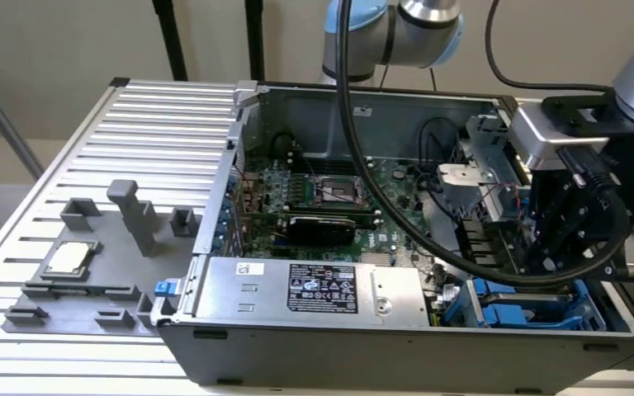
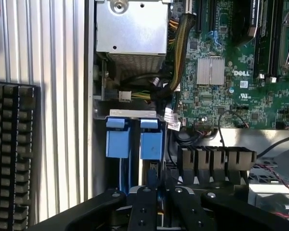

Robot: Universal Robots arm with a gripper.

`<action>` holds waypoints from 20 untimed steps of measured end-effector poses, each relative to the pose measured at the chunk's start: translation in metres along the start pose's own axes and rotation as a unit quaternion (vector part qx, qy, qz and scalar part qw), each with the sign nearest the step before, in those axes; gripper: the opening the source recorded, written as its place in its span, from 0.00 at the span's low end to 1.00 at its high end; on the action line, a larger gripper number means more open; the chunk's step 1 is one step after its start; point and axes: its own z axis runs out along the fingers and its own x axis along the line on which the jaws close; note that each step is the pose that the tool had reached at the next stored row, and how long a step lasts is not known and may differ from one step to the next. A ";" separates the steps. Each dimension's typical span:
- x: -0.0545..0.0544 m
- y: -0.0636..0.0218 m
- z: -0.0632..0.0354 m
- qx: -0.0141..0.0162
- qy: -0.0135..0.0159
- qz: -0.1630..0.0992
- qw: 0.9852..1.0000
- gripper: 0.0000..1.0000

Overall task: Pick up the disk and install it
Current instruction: 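Insert the second disk wire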

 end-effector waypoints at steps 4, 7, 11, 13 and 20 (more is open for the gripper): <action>0.000 0.0002 0.0065 0.005 0.000 0.000 1.000 0.00; 0.000 0.0003 0.0096 0.007 0.000 0.000 1.000 0.00; 0.000 0.0003 0.0116 0.008 0.000 0.000 1.000 0.00; 0.000 0.0004 0.0125 0.008 0.000 0.000 1.000 0.00; 0.000 -0.0006 0.0144 0.009 0.000 0.000 1.000 0.00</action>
